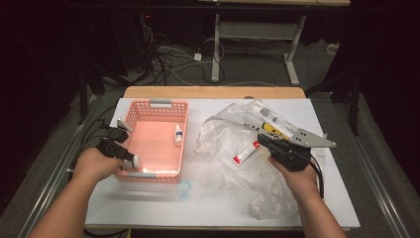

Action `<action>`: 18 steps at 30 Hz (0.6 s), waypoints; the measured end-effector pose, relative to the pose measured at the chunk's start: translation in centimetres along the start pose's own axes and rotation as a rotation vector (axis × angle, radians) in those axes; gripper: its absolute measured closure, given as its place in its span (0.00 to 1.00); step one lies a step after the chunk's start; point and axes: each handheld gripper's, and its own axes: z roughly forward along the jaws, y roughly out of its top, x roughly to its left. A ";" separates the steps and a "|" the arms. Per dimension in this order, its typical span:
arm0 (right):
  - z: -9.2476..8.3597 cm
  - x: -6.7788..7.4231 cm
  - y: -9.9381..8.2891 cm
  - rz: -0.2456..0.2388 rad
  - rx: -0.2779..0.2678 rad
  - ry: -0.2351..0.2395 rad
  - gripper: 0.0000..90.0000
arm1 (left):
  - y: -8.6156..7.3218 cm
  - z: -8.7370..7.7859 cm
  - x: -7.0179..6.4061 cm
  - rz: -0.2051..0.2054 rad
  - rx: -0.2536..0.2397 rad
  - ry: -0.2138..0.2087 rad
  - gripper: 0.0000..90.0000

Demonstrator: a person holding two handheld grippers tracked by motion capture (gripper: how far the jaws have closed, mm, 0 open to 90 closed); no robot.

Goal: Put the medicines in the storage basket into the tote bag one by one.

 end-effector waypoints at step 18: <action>0.1 0.0 0.0 -0.002 0.004 0.002 1.00 | 2.8 2.0 0.0 0.004 -0.024 0.085 0.98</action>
